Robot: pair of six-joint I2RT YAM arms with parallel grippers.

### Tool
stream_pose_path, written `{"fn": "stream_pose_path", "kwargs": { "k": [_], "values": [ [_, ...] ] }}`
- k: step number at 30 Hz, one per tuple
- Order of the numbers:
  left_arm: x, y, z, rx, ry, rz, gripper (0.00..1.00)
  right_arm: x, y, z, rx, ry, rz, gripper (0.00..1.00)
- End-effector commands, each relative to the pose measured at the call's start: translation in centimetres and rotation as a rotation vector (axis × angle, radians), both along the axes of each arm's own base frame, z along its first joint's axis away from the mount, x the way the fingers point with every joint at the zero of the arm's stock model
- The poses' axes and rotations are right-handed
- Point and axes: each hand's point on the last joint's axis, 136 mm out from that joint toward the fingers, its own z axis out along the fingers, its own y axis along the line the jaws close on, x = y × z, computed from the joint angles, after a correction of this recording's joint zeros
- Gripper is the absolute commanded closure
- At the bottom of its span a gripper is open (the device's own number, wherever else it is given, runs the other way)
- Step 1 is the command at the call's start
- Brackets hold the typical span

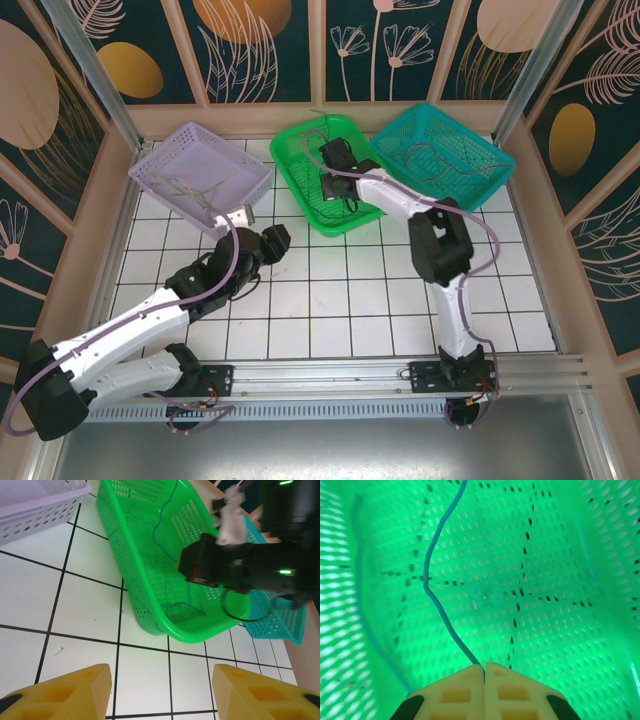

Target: Untangle the cables

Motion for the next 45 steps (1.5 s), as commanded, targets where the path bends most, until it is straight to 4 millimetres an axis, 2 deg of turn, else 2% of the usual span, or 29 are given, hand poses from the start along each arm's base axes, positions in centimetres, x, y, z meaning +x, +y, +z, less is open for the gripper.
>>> {"fn": "stream_pose_path", "kwargs": {
  "k": [1,4,6,9,14,21,26,33,35,37,39,43,45],
  "values": [
    [-0.1,0.6,0.2,-0.015,-0.007,0.02,0.44,-1.5,0.6,4.7,0.09,-0.078,0.096,1.0],
    [-0.2,0.8,0.4,-0.016,-0.01,0.021,0.44,-3.0,0.5,4.6,0.123,-0.051,0.13,1.0],
    [-0.2,0.9,0.6,-0.015,-0.014,0.025,0.44,-3.5,-0.1,3.9,0.134,-0.023,0.114,1.0],
    [-0.3,1.0,0.9,-0.017,-0.02,0.026,0.44,-4.7,0.1,2.8,0.173,0.023,0.133,1.0],
    [-0.3,1.2,1.2,-0.022,-0.024,0.028,0.45,-5.6,0.2,1.4,0.206,0.088,0.143,1.0],
    [-0.2,1.1,1.3,-0.022,-0.028,0.028,0.45,-4.8,-0.4,1.1,0.343,0.253,0.128,1.0],
    [-0.1,0.8,1.2,-0.025,-0.026,0.022,0.45,-4.1,-0.7,-0.7,0.329,0.338,0.091,1.0],
    [0.0,0.8,1.4,-0.02,-0.027,0.022,0.45,-2.9,-1.0,-2.9,0.307,0.37,0.034,1.0],
    [-0.1,0.8,1.3,-0.017,-0.025,0.022,0.45,-2.5,-1.0,-2.9,0.293,0.361,0.024,1.0],
    [-0.1,0.8,1.3,-0.019,-0.023,0.023,0.43,-2.1,-0.9,-2.1,0.275,0.324,0.02,0.86],
    [-0.1,0.9,1.3,-0.017,-0.022,0.029,0.41,-1.7,-0.9,-0.3,0.256,0.268,0.012,0.69],
    [-0.3,1.7,1.5,-0.016,-0.019,0.056,0.32,-1.2,-1.7,4.6,0.226,0.127,-0.028,0.54],
    [-0.5,2.3,1.7,-0.021,-0.024,0.075,0.25,-1.2,-2.8,8.0,0.226,0.031,-0.061,0.48]
  ]
}}
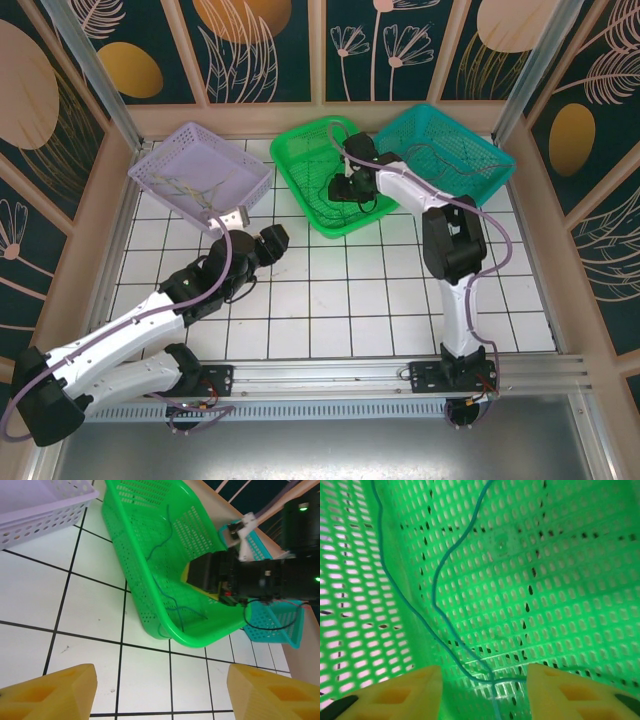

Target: Untangle the cables

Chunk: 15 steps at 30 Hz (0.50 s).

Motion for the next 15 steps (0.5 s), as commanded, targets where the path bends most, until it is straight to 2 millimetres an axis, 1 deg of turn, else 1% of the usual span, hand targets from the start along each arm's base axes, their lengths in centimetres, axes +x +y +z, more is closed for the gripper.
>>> {"fn": "stream_pose_path", "kwargs": {
  "k": [1,2,3,5,6,7,8,9,10,11,12,13,14,15],
  "values": [
    [-0.1,1.6,1.2,-0.006,-0.022,0.058,0.19,0.7,-2.0,10.0,0.0,-0.242,-0.098,0.46],
    [-0.2,2.2,1.3,-0.001,-0.023,0.079,0.02,0.4,-2.8,11.6,-0.001,-0.291,-0.124,0.22],
    [-0.3,2.8,1.6,0.007,-0.028,0.097,0.02,0.0,-3.7,13.2,-0.001,-0.35,-0.152,0.02],
    [-0.5,4.2,2.1,0.027,-0.043,0.142,0.02,-1.4,-5.8,16.1,0.005,-0.486,-0.218,0.01],
    [-0.7,4.8,2.5,0.041,-0.06,0.157,0.01,-2.6,-7.1,17.8,0.021,-0.571,-0.252,0.01],
    [-0.7,5.2,3.0,0.055,-0.08,0.166,0.02,-3.8,-8.0,20.0,0.046,-0.663,-0.281,0.01],
    [-0.7,5.8,3.4,0.084,-0.101,0.173,0.01,-5.7,-9.5,21.5,0.049,-0.765,-0.325,0.01],
    [-0.7,6.6,3.7,0.126,-0.114,0.203,0.02,-7.8,-11.5,22.7,0.037,-0.858,-0.403,0.01],
    [-0.6,7.5,3.7,0.17,-0.116,0.239,0.01,-9.3,-13.4,22.8,0.026,-0.917,-0.487,0.01],
    [-0.4,9.2,3.4,0.24,-0.112,0.327,0.02,-11.2,-16.1,23.1,0.037,-0.975,-0.603,0.01],
    [-0.3,11.1,3.1,0.317,-0.114,0.431,0.01,-12.7,-18.7,22.8,0.037,-1.022,-0.713,0.01],
    [-0.3,12.6,2.8,0.404,-0.133,0.509,0.01,-13.5,-20.5,21.6,0.037,-1.043,-0.749,0.01],
    [-0.3,13.9,2.2,0.46,-0.163,0.588,0.01,-13.7,-21.6,20.5,0.036,-1.06,-0.73,0.01],
    [-0.4,14.8,1.3,0.523,-0.193,0.625,0.01,-13.6,-23.2,18.8,0.05,-1.052,-0.738,0.01]
  ]
}}
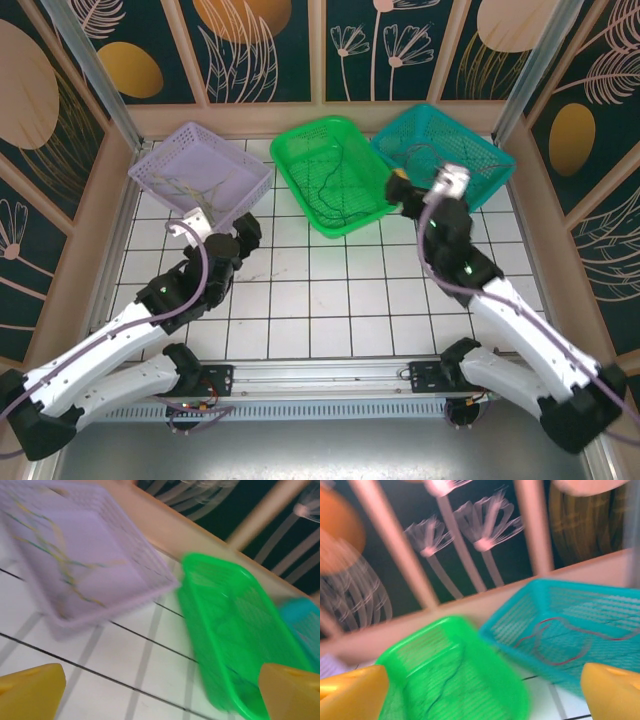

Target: Untangle the cables

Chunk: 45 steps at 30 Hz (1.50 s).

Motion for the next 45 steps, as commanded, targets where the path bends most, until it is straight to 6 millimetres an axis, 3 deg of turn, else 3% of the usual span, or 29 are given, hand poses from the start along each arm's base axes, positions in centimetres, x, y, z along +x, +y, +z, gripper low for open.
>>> {"fn": "stream_pose_path", "kwargs": {
  "k": [1,4,8,10,14,17,20,25,28,30,31,32,34,45],
  "values": [
    [-0.8,6.1,-2.2,0.326,-0.054,0.281,0.01,0.1,-6.9,-4.4,0.03,-0.057,-0.226,0.01],
    [0.1,7.8,-5.0,0.324,-0.045,0.244,0.01,0.0,-10.4,-9.5,-0.106,-0.019,-0.324,0.01],
    [0.4,10.2,-6.7,0.373,-0.103,0.271,0.01,2.4,-10.9,-14.9,-0.221,0.143,-0.279,0.01],
    [0.9,11.4,-6.8,0.396,-0.114,0.285,0.01,3.2,-11.0,-16.4,-0.232,0.148,-0.265,0.01],
    [3.8,12.5,-7.4,0.439,-0.086,0.212,0.01,5.3,-10.5,-18.1,-0.272,0.137,-0.23,0.01],
    [5.5,13.7,-9.1,0.425,-0.073,0.187,0.01,6.6,-10.3,-18.8,-0.306,0.142,-0.188,0.01],
    [6.4,14.7,-10.9,0.383,-0.094,0.18,0.01,6.0,-11.3,-18.9,-0.229,0.103,-0.157,0.01],
    [8.4,14.0,-9.8,0.412,-0.171,0.13,0.01,4.1,-10.2,-18.7,-0.245,-0.002,-0.087,0.01],
    [9.7,13.2,-9.6,0.483,-0.183,0.067,0.01,5.0,-10.2,-19.6,-0.239,0.057,-0.076,0.01],
    [9.7,13.9,-11.2,0.478,-0.199,0.101,0.01,5.3,-10.9,-19.7,-0.207,0.071,-0.082,0.01],
    [9.4,14.2,-10.1,0.481,-0.264,0.135,0.01,5.3,-10.9,-19.9,-0.204,0.081,-0.08,0.01],
    [10.0,14.2,-11.5,0.457,-0.168,0.099,0.01,5.3,-10.9,-19.7,-0.205,0.07,-0.08,0.01],
    [9.8,14.4,-10.8,0.451,-0.233,0.103,0.01,5.3,-10.9,-19.8,-0.206,0.074,-0.082,0.01],
    [10.0,14.4,-11.3,0.449,-0.197,0.092,0.01,5.3,-10.9,-19.8,-0.204,0.077,-0.082,0.01]
  ]
}}
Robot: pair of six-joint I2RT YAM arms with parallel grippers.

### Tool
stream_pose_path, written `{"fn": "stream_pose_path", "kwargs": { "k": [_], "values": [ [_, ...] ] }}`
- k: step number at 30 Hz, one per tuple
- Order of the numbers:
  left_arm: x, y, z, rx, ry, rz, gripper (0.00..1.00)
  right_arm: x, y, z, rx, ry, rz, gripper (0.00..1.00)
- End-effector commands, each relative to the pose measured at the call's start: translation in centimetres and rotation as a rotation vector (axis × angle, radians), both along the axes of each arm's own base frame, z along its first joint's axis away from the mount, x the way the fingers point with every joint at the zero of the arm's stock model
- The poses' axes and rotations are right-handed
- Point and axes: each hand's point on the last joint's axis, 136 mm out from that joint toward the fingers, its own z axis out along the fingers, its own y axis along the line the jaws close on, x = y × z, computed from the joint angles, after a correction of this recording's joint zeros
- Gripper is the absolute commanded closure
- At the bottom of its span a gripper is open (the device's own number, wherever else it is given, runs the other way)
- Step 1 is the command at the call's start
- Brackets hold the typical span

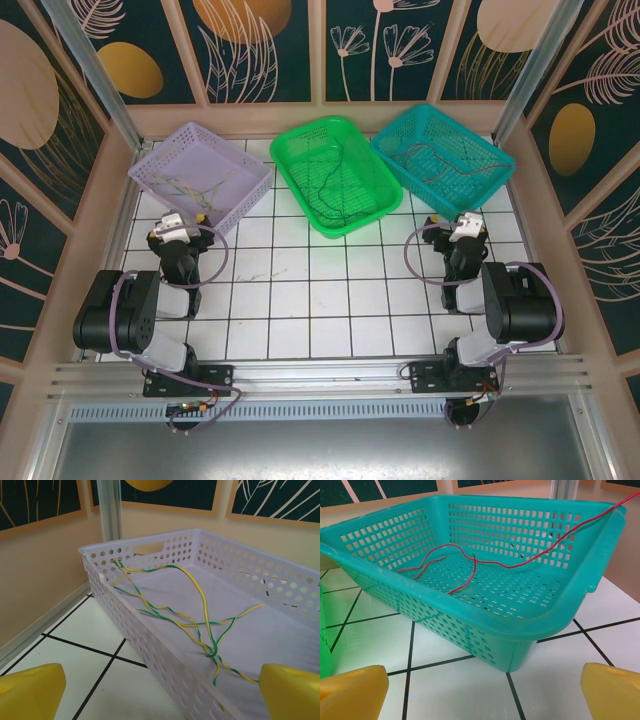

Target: Untangle the cables

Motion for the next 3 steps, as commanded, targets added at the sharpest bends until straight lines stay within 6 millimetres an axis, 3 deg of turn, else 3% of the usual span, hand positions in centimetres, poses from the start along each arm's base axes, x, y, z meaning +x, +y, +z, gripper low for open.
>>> {"fn": "stream_pose_path", "kwargs": {
  "k": [1,3],
  "values": [
    [0.31,-0.12,1.52,0.007,-0.055,-0.013,0.01,0.55,0.26,1.36,0.024,-0.055,0.017,0.01],
    [0.3,-0.12,1.47,0.007,-0.053,-0.013,0.01,0.57,0.22,1.45,0.025,-0.058,0.017,0.01]
  ]
}}
